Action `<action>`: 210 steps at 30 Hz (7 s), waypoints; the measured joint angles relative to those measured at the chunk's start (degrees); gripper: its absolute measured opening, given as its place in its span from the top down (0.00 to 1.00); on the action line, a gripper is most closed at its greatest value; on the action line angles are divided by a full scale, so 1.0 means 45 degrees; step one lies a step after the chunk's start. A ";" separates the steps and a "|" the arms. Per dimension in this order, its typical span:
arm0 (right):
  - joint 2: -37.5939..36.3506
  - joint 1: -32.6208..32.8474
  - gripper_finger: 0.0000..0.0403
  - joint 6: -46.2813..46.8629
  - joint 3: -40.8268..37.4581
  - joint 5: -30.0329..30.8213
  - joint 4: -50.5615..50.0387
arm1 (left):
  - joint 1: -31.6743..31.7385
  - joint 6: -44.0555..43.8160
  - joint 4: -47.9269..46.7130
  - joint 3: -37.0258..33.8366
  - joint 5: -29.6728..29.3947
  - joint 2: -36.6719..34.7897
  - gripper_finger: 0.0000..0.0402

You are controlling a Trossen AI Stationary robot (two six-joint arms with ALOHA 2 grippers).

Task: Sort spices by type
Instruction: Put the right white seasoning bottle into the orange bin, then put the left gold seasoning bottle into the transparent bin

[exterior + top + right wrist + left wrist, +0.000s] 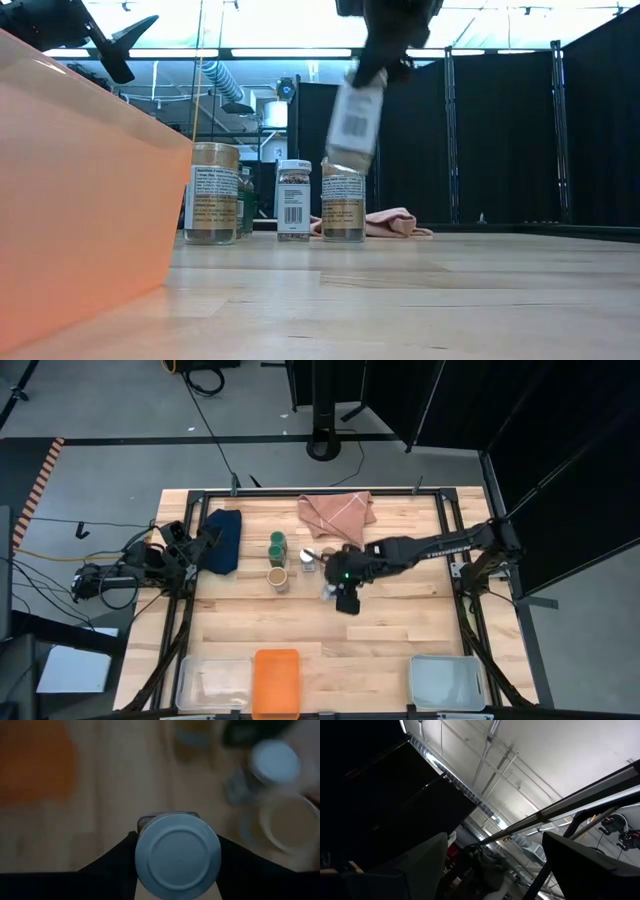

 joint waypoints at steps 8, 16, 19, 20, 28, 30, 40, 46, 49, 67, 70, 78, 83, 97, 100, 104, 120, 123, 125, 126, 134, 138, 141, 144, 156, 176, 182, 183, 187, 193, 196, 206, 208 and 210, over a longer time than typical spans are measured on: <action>0.0053 0.0830 0.48 -0.2211 0.0000 -0.0879 0.2790 | -0.0002 0.0000 -0.0002 0.0000 -0.0057 -0.0002 0.17; 0.0496 0.0796 0.48 -0.2922 0.0005 -0.2648 0.5978 | 0.0000 -0.0086 -0.0063 0.0000 -0.0435 -0.0005 0.17; 0.0877 0.0996 0.48 -0.2786 0.0005 -0.2986 0.7188 | 0.0000 -0.0193 -0.0175 0.0000 -0.0440 0.0010 0.17; 0.1000 0.1071 0.48 -0.2610 0.0005 -0.3084 0.7540 | 0.0000 -0.0318 -0.0241 0.0000 -0.0444 0.0010 0.17; 0.2218 0.1730 0.48 -0.0421 0.0005 -0.2854 1.0510 | -0.0012 -0.1001 -0.0357 -0.0005 0.0073 0.0078 0.17; 0.2601 0.2014 0.48 -0.0049 0.0005 -0.2311 1.0987 | -0.0010 -0.1014 -0.0338 -0.0005 0.0142 0.0072 0.17; 0.4815 0.2811 0.48 -0.0152 0.3400 -0.0663 0.7736 | -0.0010 -0.1694 -0.0309 -0.0005 0.1604 0.0058 0.17; 0.6704 0.2907 0.48 -0.0872 0.7491 -0.0365 0.2794 | -0.0019 -0.1724 -0.0321 -0.0005 0.2059 0.0058 0.17; 0.7482 0.2898 0.48 -0.0946 0.9086 -0.0121 0.0880 | -0.0019 -0.1724 -0.0321 -0.0005 0.2110 0.0058 0.17; 0.8624 0.3245 0.48 -0.0906 1.0744 -0.0026 -0.1010 | -0.0019 -0.1724 -0.0578 -0.0005 0.2110 0.0058 0.17; 0.8722 0.3240 0.48 -0.0901 1.0744 -0.0015 -0.1201 | -0.0019 -0.1724 -0.0568 -0.0005 0.2110 0.0058 0.17; 0.9126 0.3235 0.48 -0.0895 1.0715 -0.0018 -0.1424 | -0.0019 -0.1709 -0.0695 0.0000 0.2110 0.0059 0.17; 0.9294 0.3235 0.48 -0.0574 1.0707 -0.0016 -0.1601 | -0.0019 -0.1686 -0.0746 0.0000 0.2105 0.0058 0.17; 0.9280 0.3182 0.28 -0.0124 1.0715 0.0107 -0.1619 | -0.0019 -0.1671 -0.1910 0.0000 0.2108 0.0063 0.17; 0.9280 0.3177 0.26 -0.0129 1.0715 0.0112 -0.1569 | -0.0024 -0.1666 -0.1933 0.0000 0.2106 0.0063 0.17; 0.9273 0.3170 0.29 -0.0143 1.0715 0.0126 -0.1182 | -0.0023 -0.1666 -0.1942 0.0000 0.2105 0.0063 0.17; 0.7729 0.2689 0.33 -0.0623 1.1312 -0.0014 -0.1534 | -0.0024 -0.1388 -0.4742 0.0948 0.2355 0.0312 0.17; 0.6821 0.2580 0.34 -0.0816 1.1312 0.0170 -0.1710 | -0.0024 -0.0814 -0.6523 0.2006 0.2392 0.0864 0.17; 0.6209 0.2503 0.35 -0.0982 1.1312 0.0462 -0.1813 | -0.0024 -0.0262 -0.7661 0.2905 0.2448 0.1474 0.17; 0.5894 0.2475 0.35 -0.1065 1.1312 0.0660 -0.1867 | -0.0028 0.0032 -0.8215 0.3371 0.2538 0.1822 0.17; 0.3638 0.2424 0.38 -0.1727 1.1317 0.2883 -0.2978 | -0.0133 0.2405 -1.1940 0.6519 0.3114 0.5810 0.17; 0.2802 0.2424 0.38 -0.1718 1.1317 0.3405 -0.3522 | -0.0395 0.3199 -1.2152 0.7007 0.3106 0.7853 0.17; 0.2377 0.2431 0.38 -0.1720 1.1319 0.3640 -0.3791 | -0.0678 0.3642 -1.2189 0.7072 0.3057 0.9323 0.17; 0.2162 0.2437 0.39 -0.1717 1.1317 0.3699 -0.4058 | -0.0948 0.3930 -1.2046 0.7077 0.2825 1.0512 0.17; 0.2159 0.2439 0.39 -0.1676 1.1312 0.3697 -0.5520 | -0.1902 0.5608 -1.1386 0.7096 -0.0863 1.2167 0.17; 0.2169 0.2439 0.40 -0.1564 1.1307 0.3691 -0.5574 | -0.1957 0.5596 -1.0824 0.7087 -0.0726 1.5115 0.17; 0.2169 0.2439 0.40 -0.1236 1.1307 0.3677 -0.5579 | -0.1957 0.5586 -1.0501 0.7087 -0.0644 1.5589 0.18; 0.2169 0.2439 0.40 -0.1236 1.1307 0.3658 -0.5583 | -0.1957 0.5586 -1.0496 0.7087 -0.0644 1.5653 0.19; 0.2169 0.2439 0.40 -0.1229 1.1307 0.3657 -0.5583 | -0.1957 0.5576 -1.0516 0.7082 -0.0661 1.5674 0.26; 0.2169 0.2439 0.41 -0.1227 1.1307 0.3655 -0.5598 | -0.1957 0.5514 -1.0462 0.7082 -0.0959 1.5669 0.36; 0.2169 0.2439 0.42 -0.1055 1.1307 0.3654 -0.5608 | -0.1957 0.5305 -1.0462 0.7082 -0.0968 1.5669 0.36; 0.2169 0.2439 0.43 -0.0692 1.1307 0.3656 -0.6197 | -0.2281 0.4658 -1.1120 0.8104 -0.0867 1.5669 0.36; 0.2174 0.2439 0.43 -0.0692 1.1307 0.3655 -0.6238 | -0.2485 0.4699 -1.1729 0.8836 -0.0867 1.5669 0.36; 0.2174 0.2439 0.43 -0.0692 1.1307 0.3657 -0.6248 | -0.2741 0.4931 -1.2662 0.9671 -0.0871 1.5667 0.36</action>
